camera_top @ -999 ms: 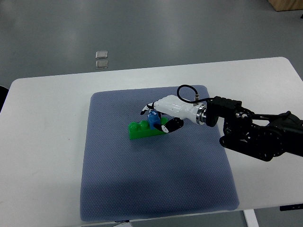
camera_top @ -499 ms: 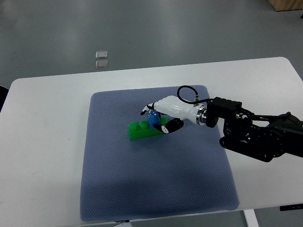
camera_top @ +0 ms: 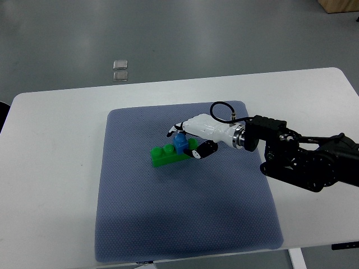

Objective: Stack blue block on green block with right hand
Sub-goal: 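Lower the blue block onto the green block's studs and press, then open the right hand and withdraw it away from the blocks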

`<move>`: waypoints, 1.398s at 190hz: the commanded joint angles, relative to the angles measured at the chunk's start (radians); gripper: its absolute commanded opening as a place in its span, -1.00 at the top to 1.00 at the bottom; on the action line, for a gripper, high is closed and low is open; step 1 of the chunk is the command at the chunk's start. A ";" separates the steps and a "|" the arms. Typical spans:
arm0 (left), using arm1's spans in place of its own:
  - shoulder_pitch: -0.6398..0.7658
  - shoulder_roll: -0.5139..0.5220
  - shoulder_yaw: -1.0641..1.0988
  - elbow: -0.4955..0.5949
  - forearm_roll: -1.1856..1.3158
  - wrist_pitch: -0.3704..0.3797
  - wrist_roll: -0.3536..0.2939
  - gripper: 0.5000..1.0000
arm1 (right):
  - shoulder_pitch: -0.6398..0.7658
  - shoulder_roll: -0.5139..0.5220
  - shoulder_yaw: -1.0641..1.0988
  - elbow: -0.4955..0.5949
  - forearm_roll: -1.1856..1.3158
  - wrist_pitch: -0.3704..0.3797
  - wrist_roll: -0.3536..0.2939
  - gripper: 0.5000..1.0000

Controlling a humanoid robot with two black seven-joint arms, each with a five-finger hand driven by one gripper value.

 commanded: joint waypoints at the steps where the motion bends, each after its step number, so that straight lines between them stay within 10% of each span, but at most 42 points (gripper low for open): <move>1: 0.000 0.000 0.000 0.000 0.000 0.000 0.000 -1.00 | 0.000 0.000 0.000 0.002 0.002 0.000 0.002 -0.02; 59: 0.000 0.000 0.000 0.000 0.000 0.000 0.000 -1.00 | 0.005 -0.002 0.000 0.009 0.014 0.001 0.005 -0.65; 160: 0.000 0.000 0.000 0.000 0.000 0.000 0.000 -1.00 | 0.069 -0.103 0.040 0.089 0.149 0.006 0.011 -0.68; 266: 0.000 0.000 0.000 0.000 0.000 0.000 0.000 -1.00 | 0.054 -0.115 0.213 -0.098 1.226 0.231 -0.052 -0.69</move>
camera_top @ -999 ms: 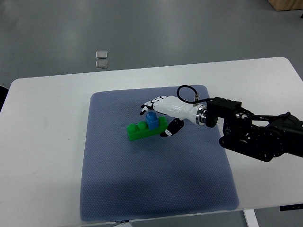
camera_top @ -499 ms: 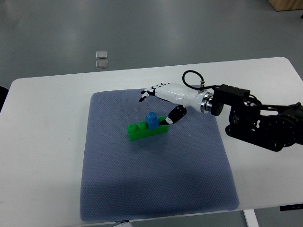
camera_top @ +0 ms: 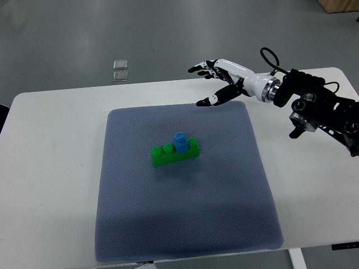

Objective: Stack blue block on green block with right hand
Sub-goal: 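Open the right hand and withdraw it away from the blocks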

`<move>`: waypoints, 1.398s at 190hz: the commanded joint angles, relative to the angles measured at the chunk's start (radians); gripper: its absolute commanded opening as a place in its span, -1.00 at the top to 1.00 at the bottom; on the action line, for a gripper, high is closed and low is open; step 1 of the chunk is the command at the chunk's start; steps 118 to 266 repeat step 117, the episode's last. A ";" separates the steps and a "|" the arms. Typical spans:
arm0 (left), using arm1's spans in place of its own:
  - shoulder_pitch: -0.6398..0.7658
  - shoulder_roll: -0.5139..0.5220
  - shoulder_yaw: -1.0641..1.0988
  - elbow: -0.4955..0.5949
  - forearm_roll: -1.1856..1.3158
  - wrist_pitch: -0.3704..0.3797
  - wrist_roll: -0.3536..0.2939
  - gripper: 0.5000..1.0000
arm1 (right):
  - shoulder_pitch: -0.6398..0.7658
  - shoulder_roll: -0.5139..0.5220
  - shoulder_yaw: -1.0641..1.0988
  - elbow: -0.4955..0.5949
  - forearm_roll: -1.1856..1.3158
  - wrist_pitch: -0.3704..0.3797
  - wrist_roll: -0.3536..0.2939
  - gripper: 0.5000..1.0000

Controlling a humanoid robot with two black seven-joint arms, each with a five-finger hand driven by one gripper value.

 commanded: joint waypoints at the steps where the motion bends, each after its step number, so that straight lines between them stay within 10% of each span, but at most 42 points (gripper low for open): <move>1: 0.000 0.000 0.000 0.000 0.000 0.000 0.000 -1.00 | -0.004 0.015 0.006 -0.062 0.322 0.055 -0.050 -0.69; 37: 0.000 0.000 0.000 0.000 0.000 0.000 0.000 -1.00 | -0.044 0.073 0.007 -0.142 0.714 0.063 -0.079 -0.69; 266: 0.000 0.000 0.000 0.000 0.000 0.000 0.000 -1.00 | -0.075 0.086 0.006 -0.152 0.718 0.063 -0.068 -0.69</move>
